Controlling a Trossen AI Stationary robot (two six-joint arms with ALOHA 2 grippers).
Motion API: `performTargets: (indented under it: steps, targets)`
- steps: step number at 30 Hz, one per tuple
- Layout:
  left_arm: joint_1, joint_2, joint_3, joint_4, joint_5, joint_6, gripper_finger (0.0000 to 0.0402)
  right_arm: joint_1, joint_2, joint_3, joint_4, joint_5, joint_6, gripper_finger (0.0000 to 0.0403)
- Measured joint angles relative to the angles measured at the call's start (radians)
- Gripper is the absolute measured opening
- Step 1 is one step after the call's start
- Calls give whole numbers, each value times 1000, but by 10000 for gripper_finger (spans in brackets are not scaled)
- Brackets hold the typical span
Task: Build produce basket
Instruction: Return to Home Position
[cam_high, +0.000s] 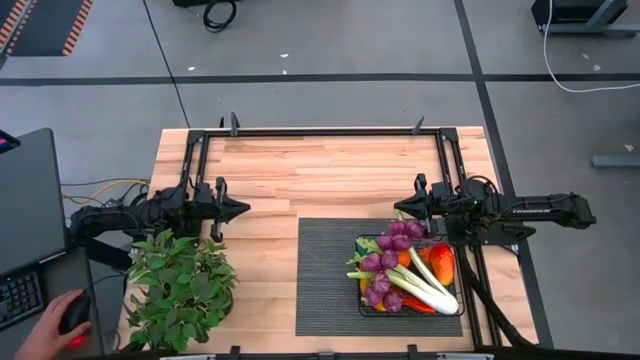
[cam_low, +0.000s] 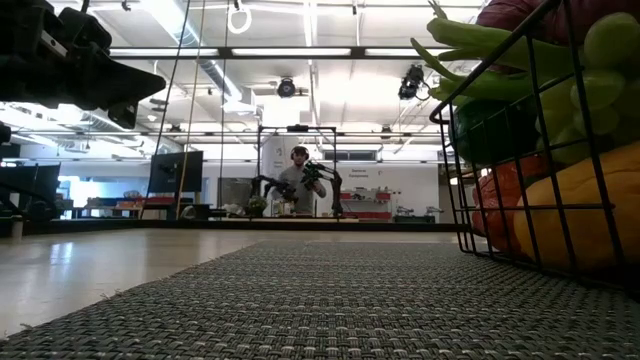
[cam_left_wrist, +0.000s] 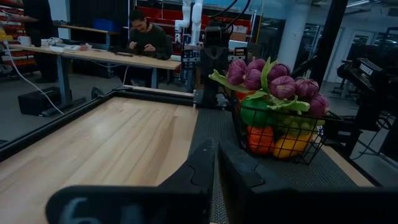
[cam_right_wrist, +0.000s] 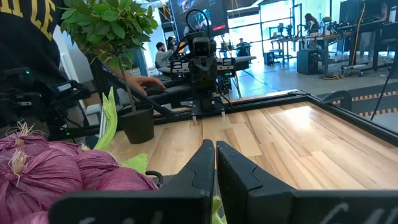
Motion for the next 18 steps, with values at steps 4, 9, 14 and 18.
performTargets:
  steps: [4, 9, 14, 18]
  targets:
    - [0, 0, 0, 0, 0, 0, 20, 0, 0, 0, 0, 0, 0, 22]
    - [0, 0, 0, 0, 0, 0, 17, 0, 0, 0, 0, 0, 0, 22]
    - [0, 0, 0, 0, 0, 0, 24, 0, 0, 0, 0, 0, 0, 22]
    - [0, 0, 0, 0, 0, 0, 29, 0, 0, 0, 0, 0, 0, 23]
